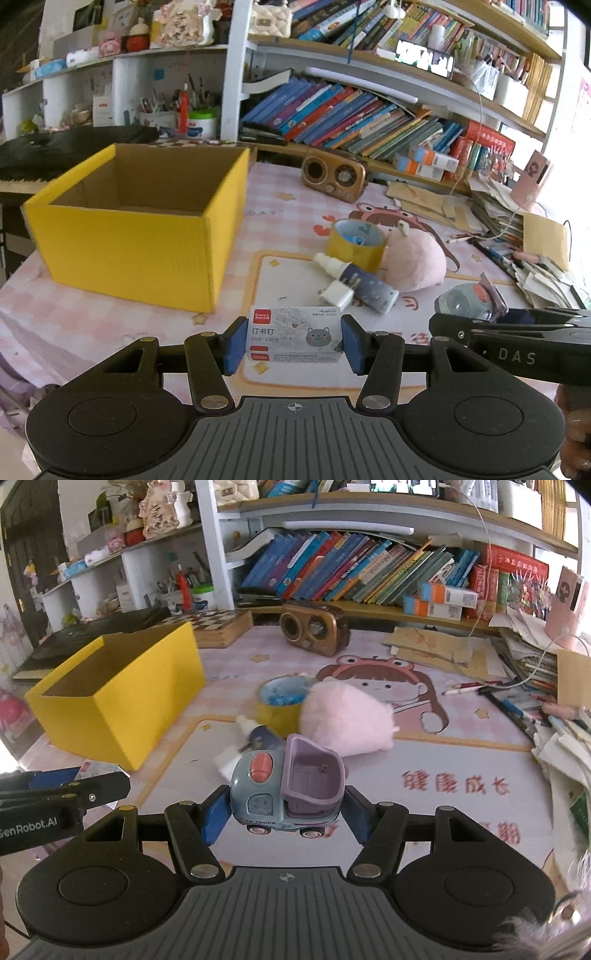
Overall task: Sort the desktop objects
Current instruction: 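Lift and carry the staple box with left tool while right tool carries the truck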
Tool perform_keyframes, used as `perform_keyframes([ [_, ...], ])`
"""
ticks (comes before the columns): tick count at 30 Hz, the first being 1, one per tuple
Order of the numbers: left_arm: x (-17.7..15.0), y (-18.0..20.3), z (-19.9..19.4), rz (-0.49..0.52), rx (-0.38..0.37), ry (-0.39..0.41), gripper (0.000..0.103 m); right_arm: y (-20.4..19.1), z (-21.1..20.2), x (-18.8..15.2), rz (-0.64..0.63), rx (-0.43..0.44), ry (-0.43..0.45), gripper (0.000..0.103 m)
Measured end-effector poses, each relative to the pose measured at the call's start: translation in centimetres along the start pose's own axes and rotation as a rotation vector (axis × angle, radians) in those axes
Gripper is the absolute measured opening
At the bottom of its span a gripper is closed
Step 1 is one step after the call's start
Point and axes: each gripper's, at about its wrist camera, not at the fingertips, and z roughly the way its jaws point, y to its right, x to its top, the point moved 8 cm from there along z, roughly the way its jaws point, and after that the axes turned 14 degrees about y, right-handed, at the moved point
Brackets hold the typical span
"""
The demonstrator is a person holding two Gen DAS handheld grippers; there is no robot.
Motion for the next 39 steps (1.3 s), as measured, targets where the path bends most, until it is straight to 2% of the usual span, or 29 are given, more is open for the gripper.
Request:
perform_keyframes([
  [19, -1.2, -9.5, -7.5, -0.023, 0.021, 0.032, 0.052, -12.7, -3.2, -2.8, -0.033, 0.058, -0.009, 0.062],
  [39, -1.7, -14.2, -12.1, -0.039, 0.038, 0.078, 0.052, -19.5, -6.0, -4.4, -0.069, 0.105, 0.006, 0.062],
])
